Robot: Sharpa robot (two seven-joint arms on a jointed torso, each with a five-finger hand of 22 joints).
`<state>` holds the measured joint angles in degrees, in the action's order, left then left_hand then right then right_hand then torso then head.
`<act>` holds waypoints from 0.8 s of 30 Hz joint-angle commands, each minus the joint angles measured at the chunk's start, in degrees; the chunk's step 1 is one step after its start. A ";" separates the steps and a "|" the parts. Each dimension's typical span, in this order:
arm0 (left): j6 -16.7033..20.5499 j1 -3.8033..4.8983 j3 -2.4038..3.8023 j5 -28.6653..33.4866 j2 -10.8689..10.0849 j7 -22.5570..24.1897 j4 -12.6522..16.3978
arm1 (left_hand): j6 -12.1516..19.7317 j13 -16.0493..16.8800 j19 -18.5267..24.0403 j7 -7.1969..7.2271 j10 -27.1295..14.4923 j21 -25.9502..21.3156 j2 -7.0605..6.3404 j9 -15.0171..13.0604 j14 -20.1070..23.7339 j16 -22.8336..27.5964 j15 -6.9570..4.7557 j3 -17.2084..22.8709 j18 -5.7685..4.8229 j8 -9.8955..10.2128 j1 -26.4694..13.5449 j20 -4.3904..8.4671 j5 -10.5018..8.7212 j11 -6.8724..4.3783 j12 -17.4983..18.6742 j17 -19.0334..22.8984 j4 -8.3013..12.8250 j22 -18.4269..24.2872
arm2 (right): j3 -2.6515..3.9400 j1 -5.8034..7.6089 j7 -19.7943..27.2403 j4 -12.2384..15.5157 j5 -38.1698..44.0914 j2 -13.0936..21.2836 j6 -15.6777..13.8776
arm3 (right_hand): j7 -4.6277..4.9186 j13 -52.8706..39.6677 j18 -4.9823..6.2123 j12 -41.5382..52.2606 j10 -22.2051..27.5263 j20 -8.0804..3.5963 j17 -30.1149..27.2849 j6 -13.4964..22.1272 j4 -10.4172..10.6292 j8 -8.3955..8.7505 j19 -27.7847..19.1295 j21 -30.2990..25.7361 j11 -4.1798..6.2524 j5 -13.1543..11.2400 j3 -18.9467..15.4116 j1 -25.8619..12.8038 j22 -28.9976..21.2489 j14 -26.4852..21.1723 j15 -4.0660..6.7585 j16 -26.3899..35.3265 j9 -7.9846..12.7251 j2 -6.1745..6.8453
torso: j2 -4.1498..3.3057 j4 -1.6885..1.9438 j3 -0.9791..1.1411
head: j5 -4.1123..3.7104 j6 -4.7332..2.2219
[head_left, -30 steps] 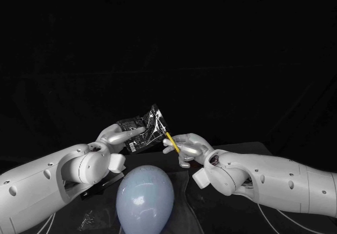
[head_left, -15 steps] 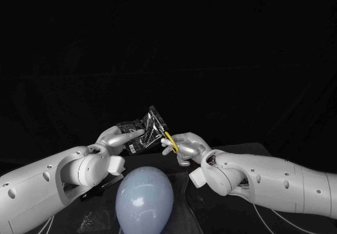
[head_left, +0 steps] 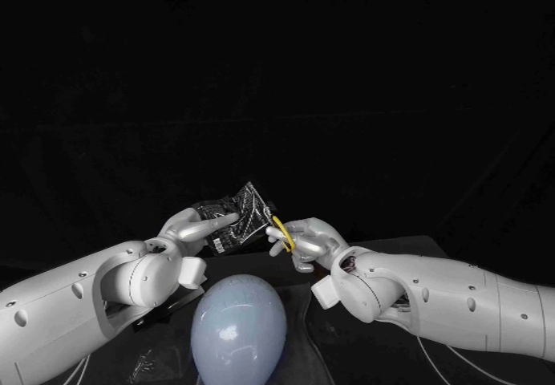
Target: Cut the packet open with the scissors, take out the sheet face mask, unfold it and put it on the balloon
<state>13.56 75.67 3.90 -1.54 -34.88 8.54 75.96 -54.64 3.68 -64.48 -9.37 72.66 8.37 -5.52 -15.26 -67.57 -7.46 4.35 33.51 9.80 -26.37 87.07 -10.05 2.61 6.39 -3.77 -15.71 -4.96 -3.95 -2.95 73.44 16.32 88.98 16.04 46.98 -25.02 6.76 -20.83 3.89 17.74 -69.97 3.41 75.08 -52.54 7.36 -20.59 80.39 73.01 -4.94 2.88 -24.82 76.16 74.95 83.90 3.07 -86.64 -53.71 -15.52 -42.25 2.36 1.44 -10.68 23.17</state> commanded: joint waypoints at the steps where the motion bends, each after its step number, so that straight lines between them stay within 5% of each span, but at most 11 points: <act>1: -1.57 -0.16 -0.15 -0.18 0.11 -0.71 0.26 | -0.02 0.04 0.00 -0.47 0.33 -0.23 0.42 -6.04 0.22 0.17 -0.03 0.02 0.69 -0.20 0.04 -0.15 0.17 -0.11 0.16 -0.04 0.26 -0.05 | 0.31 0.23 2.18 0.05 0.09 -0.06 -0.31 | 0.10 0.90 0.35 -2.60 0.23 0.75 2.61 1.14 0.05 2.24 -0.84 -1.01 2.10 -0.11 -1.80 0.49 5.12 3.56 -1.68 0.52 0.57 0.92 | 0.01 0.05 0.01 | 0.15 -0.18; 6: -1.65 -0.16 -0.15 -0.18 0.02 -0.71 0.24 | -0.02 0.04 0.00 -0.47 0.33 -0.23 0.42 -6.04 0.22 0.17 -0.03 0.02 0.69 -0.20 0.04 -0.15 0.17 -0.11 0.16 -0.04 0.26 -0.05 | 0.31 0.23 2.59 0.09 -0.19 0.28 -0.23 | 3.22 3.66 1.01 -7.83 6.83 3.15 0.76 5.90 -0.57 6.64 -2.97 -4.34 -0.93 -0.13 -1.79 -0.26 3.29 3.04 -4.31 1.23 1.78 2.72 | 0.00 0.03 0.00 | 0.23 -0.23; 10: -1.70 -0.16 -0.16 -0.18 -0.15 -0.71 0.22 | -0.02 0.04 0.00 -0.47 0.33 -0.23 0.42 -6.04 0.22 0.17 -0.03 0.02 0.69 -0.20 0.04 -0.15 0.17 -0.11 0.16 -0.04 0.26 -0.05 | 0.31 0.26 2.37 0.14 0.29 1.03 0.65 | 4.65 5.48 1.89 -9.93 10.12 4.46 -1.79 8.32 -0.87 9.11 -5.32 -7.90 -2.38 -0.12 -1.68 -1.21 1.28 2.14 -5.61 2.18 2.53 3.82 | -0.01 0.01 0.00 | 0.31 -0.22; 17: -1.79 -0.16 -0.17 -0.19 -0.31 -0.75 0.19 | 0.03 0.04 0.02 -0.48 0.32 -0.23 0.48 -6.20 0.23 0.22 -0.03 0.11 0.70 -0.20 -0.13 -0.15 0.17 -0.10 0.16 -0.09 0.49 -0.05 | 0.31 0.35 1.26 0.47 1.96 2.47 3.01 | 6.01 7.70 2.70 -11.26 13.15 5.85 -4.07 10.47 -1.05 11.58 -7.65 -11.13 -3.68 -0.12 -1.83 -2.64 -0.67 1.07 -6.81 2.95 3.38 5.25 | 0.01 -0.01 0.03 | 0.46 -0.27; 24: -1.99 -0.16 -0.18 -0.24 -0.26 -0.81 0.17 | 0.03 0.04 0.02 -0.48 0.32 -0.23 0.48 -6.20 0.23 0.22 -0.03 0.11 0.70 -0.20 -0.13 -0.15 0.17 -0.10 0.16 -0.09 0.49 -0.05 | 0.31 0.41 0.83 0.72 2.55 3.14 3.99 | 6.07 7.89 2.63 -11.26 13.26 5.95 -3.73 10.49 -1.03 11.71 -7.46 -10.79 -3.74 -0.12 -1.84 -2.83 -0.50 1.13 -6.89 2.81 3.42 5.35 | 0.01 0.04 0.06 | 0.31 -0.33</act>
<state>12.99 75.55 3.75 -1.58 -35.23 7.90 75.99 -54.73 3.68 -64.48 -9.46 72.66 8.37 -5.54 -15.26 -67.57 -7.46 4.35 33.74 9.71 -26.39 87.06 -10.05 2.60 6.38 -3.78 -15.75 -4.72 -3.95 -2.82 73.69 16.75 89.62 17.50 50.08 -22.76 11.14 -13.00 6.18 6.81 -56.99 9.44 71.14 -42.27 6.70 -9.07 73.13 62.01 -8.62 2.89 -25.11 73.29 74.18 84.02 -3.49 -83.99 -50.37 -10.54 -42.25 2.36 1.47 -10.28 22.91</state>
